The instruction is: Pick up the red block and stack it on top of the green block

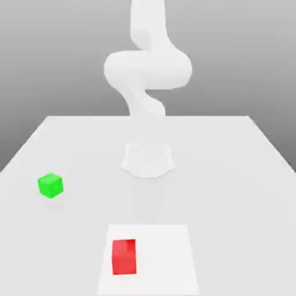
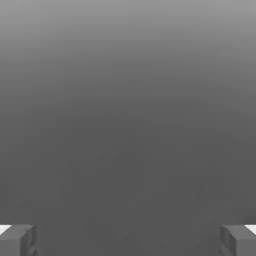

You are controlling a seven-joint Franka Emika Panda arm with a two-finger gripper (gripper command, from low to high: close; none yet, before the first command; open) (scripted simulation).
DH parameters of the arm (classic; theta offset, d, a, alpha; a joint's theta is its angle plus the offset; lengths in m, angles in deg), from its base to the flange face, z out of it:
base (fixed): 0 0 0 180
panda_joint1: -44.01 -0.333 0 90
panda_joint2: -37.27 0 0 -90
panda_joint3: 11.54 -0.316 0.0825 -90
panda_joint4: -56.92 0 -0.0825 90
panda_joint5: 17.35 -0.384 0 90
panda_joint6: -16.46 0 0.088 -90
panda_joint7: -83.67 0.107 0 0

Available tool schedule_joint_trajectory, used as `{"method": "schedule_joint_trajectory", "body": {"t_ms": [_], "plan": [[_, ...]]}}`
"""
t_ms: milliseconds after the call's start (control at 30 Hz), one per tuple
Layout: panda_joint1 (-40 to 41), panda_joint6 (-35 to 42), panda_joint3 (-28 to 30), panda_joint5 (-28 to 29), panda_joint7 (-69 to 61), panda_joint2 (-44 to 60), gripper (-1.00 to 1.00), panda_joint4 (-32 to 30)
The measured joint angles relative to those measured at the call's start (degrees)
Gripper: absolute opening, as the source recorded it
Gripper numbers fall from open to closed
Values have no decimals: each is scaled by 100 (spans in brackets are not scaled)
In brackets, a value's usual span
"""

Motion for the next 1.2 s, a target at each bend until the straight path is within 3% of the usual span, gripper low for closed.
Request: {"method": "schedule_joint_trajectory", "body": {"t_ms": [700, 900, 933, 1200], "plan": [[24, -2114, 525, -186, -1059, 4395, 0, -1581], [181, -3057, 337, -419, -1297, 5638, 0, -1545], [213, -3195, 296, -458, -1324, 5805, -100, -1521], [199, -3100, 317, -424, -1300, 5691, -100, -1540]]}}
